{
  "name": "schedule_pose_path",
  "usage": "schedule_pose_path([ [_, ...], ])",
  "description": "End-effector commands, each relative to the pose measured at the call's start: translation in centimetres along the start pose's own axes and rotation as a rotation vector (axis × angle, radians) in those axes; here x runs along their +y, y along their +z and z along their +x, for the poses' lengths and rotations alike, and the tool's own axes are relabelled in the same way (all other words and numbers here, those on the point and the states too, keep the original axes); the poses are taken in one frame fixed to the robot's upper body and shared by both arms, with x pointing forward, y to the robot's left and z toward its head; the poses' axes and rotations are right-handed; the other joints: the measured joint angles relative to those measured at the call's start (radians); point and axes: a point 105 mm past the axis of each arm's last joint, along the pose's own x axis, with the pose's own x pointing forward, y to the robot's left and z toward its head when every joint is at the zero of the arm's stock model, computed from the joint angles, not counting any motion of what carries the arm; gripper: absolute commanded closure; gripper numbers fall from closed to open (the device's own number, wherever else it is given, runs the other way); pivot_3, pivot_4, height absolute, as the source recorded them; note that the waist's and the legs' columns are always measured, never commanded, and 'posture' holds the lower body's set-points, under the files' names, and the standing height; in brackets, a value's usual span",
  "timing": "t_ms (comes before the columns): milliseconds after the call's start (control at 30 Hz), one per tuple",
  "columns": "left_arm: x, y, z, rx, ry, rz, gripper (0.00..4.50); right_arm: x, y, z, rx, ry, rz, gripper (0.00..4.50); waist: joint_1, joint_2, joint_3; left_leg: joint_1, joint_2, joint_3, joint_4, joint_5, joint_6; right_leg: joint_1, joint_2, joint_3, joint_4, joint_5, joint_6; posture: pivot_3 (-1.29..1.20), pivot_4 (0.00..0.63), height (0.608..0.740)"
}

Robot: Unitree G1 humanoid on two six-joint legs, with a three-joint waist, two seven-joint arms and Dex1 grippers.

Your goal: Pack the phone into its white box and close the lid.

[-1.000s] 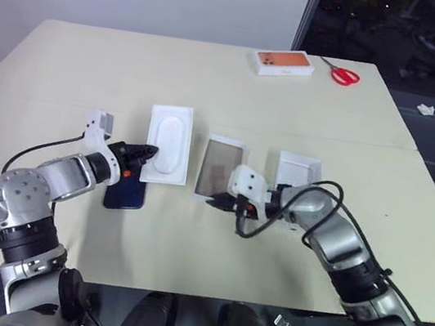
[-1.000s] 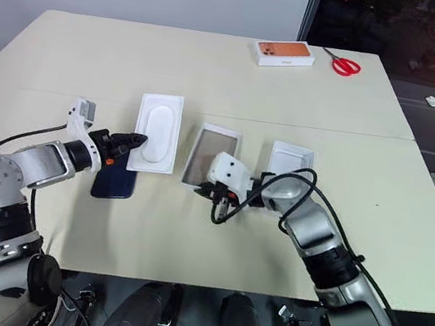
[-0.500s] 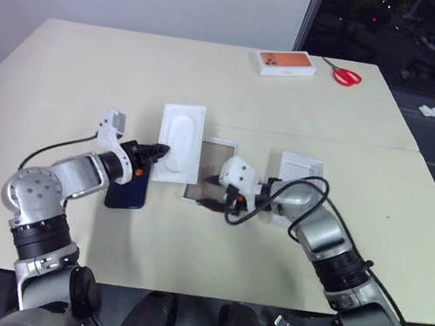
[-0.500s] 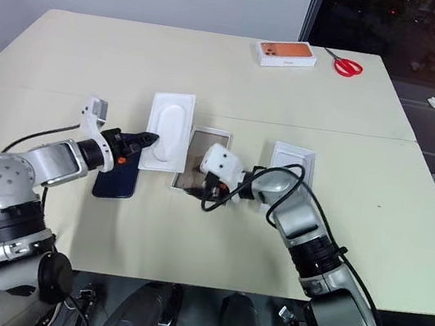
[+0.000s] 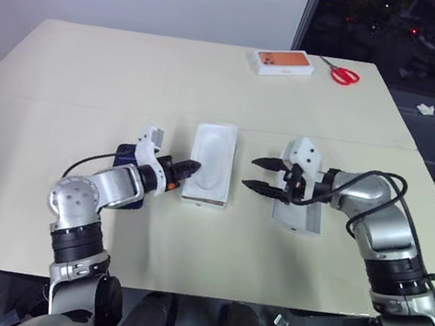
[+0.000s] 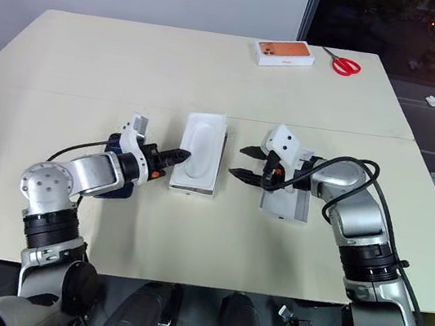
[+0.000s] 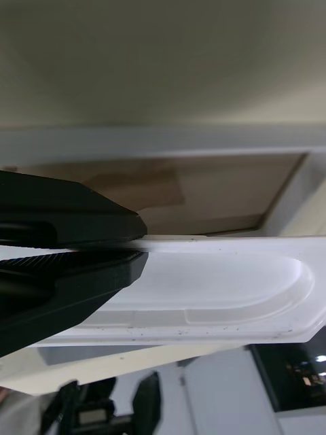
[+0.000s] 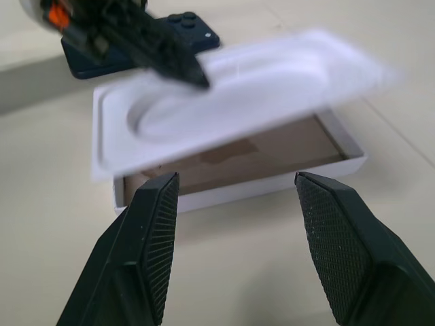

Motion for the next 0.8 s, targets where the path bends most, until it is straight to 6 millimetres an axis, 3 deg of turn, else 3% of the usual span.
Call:
schedule_pose_path([
  [33,-0.4,0.8,0.1,-0.024,0.009,0.032,4.50,0.1,1.6,0.1,-0.051,-0.009,-0.059,1.68,0.002,0.000,0.000,0.000,0.000,0.000,0.000,0.000,0.000,0.000,0.000,0.000,0.000,0.000,0.000,0.00,0.150,0.740],
  [400,0.2,1.6,-0.1,-0.038,0.045,0.063,4.50,0.0,1.6,0.7,-0.065,-0.019,-0.055,1.68,0.002,0.000,0.000,0.000,0.000,0.000,0.000,0.000,0.000,0.000,0.000,0.000,0.000,0.000,0.000,0.00,0.150,0.740],
  [533,-0.2,1.3,0.0,-0.025,0.028,0.077,2.98,0.1,2.0,1.2,-0.075,-0.014,-0.064,1.61,0.002,0.000,0.000,0.000,0.000,0.000,0.000,0.000,0.000,0.000,0.000,0.000,0.000,0.000,0.000,0.00,0.150,0.740],
  [633,-0.5,1.3,-0.1,-0.021,0.020,0.081,1.41,0.1,2.0,1.2,-0.072,-0.011,-0.064,1.61,0.003,0.000,0.000,0.000,0.000,0.000,0.000,0.000,0.000,0.000,0.000,0.000,0.000,0.000,0.000,0.00,0.150,0.740],
  [800,-0.7,1.8,-0.6,-0.030,0.013,0.102,1.41,0.0,2.0,1.5,-0.075,-0.010,-0.064,1.61,0.002,0.000,0.000,0.000,0.000,0.000,0.000,0.000,0.000,0.000,0.000,0.000,0.000,0.000,0.000,0.00,0.150,0.740],
])
